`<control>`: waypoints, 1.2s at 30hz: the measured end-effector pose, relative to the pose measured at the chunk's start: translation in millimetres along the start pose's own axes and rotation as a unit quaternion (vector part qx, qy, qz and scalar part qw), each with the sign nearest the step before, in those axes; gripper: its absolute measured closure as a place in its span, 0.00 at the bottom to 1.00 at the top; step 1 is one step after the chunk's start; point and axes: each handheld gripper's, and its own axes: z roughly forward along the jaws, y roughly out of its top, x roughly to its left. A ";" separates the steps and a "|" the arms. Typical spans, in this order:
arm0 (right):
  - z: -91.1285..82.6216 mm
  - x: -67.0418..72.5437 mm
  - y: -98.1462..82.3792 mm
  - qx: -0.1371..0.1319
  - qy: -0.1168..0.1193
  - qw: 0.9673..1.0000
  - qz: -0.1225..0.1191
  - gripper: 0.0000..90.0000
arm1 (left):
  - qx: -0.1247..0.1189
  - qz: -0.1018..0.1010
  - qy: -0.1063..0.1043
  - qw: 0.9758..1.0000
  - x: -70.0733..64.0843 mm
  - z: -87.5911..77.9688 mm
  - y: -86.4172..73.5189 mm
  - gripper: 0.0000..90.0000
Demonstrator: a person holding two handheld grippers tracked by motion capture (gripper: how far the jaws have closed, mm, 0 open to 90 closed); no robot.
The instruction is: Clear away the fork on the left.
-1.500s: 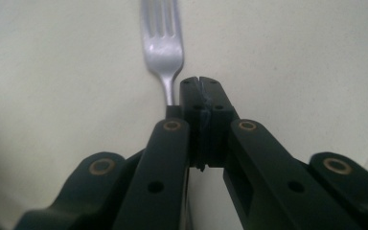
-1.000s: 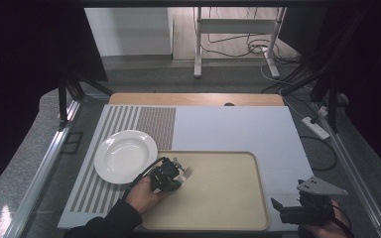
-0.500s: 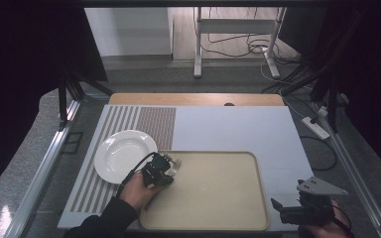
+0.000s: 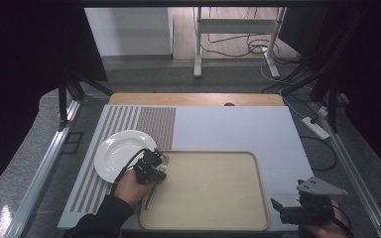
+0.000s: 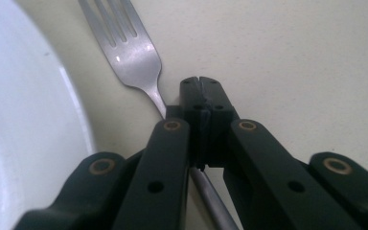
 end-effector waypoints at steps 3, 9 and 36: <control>0.0 0.0 0.0 0.000 0.000 1.000 0.000 0.00 | 0.000 -0.004 0.004 1.000 3.1 -0.9 -0.8 0.98; 0.1 0.1 0.0 0.000 0.000 1.000 0.000 0.00 | -0.001 -0.008 0.008 1.000 5.0 -1.8 -1.5 0.98; -0.2 -0.1 0.0 -0.001 0.002 1.000 0.000 0.00 | -0.116 0.050 0.020 0.992 -15.0 -36.2 -8.8 0.55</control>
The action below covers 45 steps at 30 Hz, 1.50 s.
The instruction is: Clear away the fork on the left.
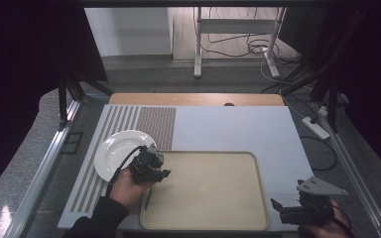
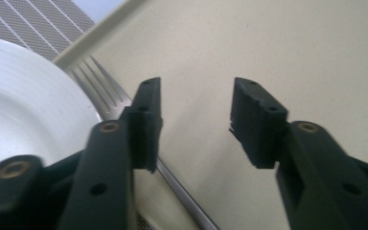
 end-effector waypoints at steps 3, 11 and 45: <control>0.0 0.0 0.0 0.000 0.000 1.000 0.000 0.00 | -0.011 -0.004 -0.001 1.000 0.9 -4.5 -2.3 0.46; 0.0 0.1 0.1 0.000 0.000 1.000 -0.001 0.00 | -0.031 -0.012 -0.012 0.999 1.8 -12.8 -7.3 0.27; -0.3 -0.4 0.1 0.000 0.004 1.000 0.001 0.00 | -0.102 -0.070 -0.018 0.992 23.1 -53.1 -52.5 0.00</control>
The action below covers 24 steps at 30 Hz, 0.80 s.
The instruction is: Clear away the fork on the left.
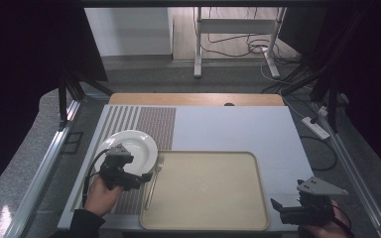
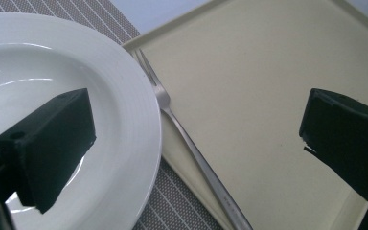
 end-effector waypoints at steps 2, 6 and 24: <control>0.1 0.0 -0.2 -0.002 0.000 1.000 0.001 0.00 | -0.003 -0.001 -0.002 1.000 0.5 -2.7 -2.9 0.00; 0.0 0.0 -0.2 -0.003 -0.001 1.000 0.002 0.00 | -0.004 -0.004 -0.003 1.000 1.2 -6.9 -8.9 0.00; -0.2 0.6 -0.1 -0.001 -0.004 1.000 0.001 0.00 | -0.007 -0.023 0.007 1.000 -1.1 -31.5 -39.4 0.00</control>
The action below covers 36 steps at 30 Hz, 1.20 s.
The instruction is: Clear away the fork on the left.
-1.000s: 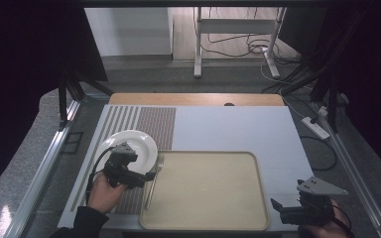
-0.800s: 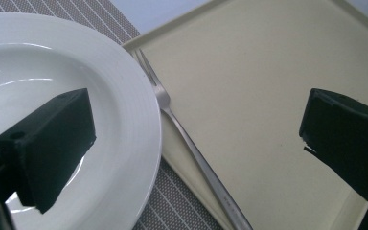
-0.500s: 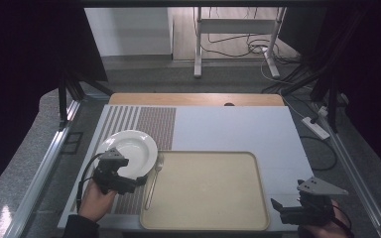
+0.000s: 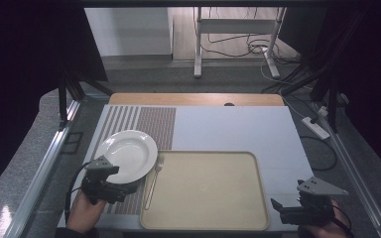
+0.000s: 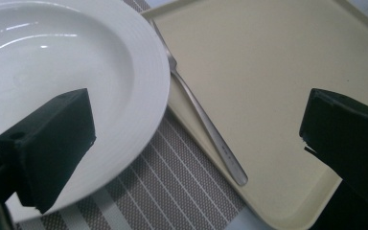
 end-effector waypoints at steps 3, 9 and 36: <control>-0.1 -0.1 0.0 0.000 0.000 1.000 0.001 0.00 | 0.004 -0.002 0.001 1.000 -0.5 -3.2 -4.7 0.00; -0.2 -0.2 -0.3 -0.002 0.000 1.000 0.003 0.00 | 0.005 -0.007 0.002 1.000 -1.3 -8.4 -12.7 0.00; -1.7 -0.7 -1.5 -0.001 -0.005 1.000 0.007 0.00 | -0.028 -0.008 0.035 0.999 -9.7 -36.4 -32.3 0.00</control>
